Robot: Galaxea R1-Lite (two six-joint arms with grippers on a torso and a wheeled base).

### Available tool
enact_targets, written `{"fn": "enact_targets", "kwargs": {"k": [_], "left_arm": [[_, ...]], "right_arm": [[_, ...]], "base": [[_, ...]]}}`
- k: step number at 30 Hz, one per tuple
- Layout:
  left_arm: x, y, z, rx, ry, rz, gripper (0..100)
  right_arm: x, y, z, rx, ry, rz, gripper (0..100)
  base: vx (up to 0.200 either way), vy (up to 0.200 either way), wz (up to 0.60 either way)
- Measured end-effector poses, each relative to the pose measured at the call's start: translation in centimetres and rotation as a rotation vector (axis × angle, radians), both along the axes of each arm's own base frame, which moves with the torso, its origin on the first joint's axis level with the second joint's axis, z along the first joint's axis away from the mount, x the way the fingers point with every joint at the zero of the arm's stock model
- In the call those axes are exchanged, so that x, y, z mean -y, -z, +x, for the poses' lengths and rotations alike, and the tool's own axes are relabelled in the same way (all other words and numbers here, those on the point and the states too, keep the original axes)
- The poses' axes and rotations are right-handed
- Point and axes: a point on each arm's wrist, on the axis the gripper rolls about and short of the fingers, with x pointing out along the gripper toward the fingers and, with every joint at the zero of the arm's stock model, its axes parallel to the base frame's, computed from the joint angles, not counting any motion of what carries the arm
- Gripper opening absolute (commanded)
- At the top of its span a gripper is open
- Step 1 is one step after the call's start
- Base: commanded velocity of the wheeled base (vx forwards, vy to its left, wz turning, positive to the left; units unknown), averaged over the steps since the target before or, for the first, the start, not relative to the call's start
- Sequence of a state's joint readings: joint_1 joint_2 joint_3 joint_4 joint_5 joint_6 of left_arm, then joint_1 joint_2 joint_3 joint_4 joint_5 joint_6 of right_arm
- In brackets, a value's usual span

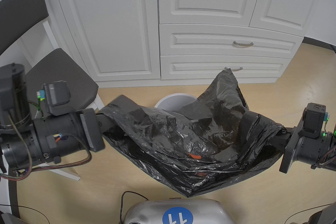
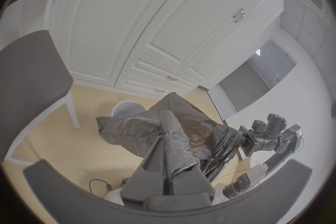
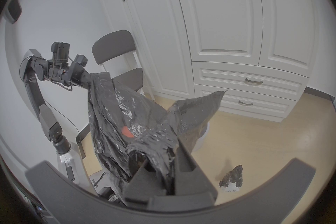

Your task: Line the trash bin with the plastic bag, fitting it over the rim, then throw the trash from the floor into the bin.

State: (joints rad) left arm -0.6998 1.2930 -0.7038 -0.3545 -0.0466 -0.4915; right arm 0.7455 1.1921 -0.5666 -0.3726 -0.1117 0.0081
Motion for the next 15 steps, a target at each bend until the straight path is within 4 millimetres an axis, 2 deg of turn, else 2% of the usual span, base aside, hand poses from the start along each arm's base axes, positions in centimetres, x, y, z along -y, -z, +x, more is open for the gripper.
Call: {"fn": "enact_targets", "kwargs": {"k": [6,11,15], "left_arm": [[2.8,0.7,3.2,0.022,0.038,-0.008,0],[5.3,0.8,6.3,0.121,0.041,-0.117,0],[6.7,1.0,7.9,0.172,0.038,-0.224,0]], "right_arm": [[-1.4,0.0,1.2,0.002,-0.016,0.001,0],[-2.3,-0.6,2.5,0.035,-0.012,0.044,0],[-2.7,-1.3,3.5,0.085,-0.008,0.122,0]], "base": [[0.000,0.000,0.00],[0.000,0.000,0.00],[0.000,0.000,0.00]]}}
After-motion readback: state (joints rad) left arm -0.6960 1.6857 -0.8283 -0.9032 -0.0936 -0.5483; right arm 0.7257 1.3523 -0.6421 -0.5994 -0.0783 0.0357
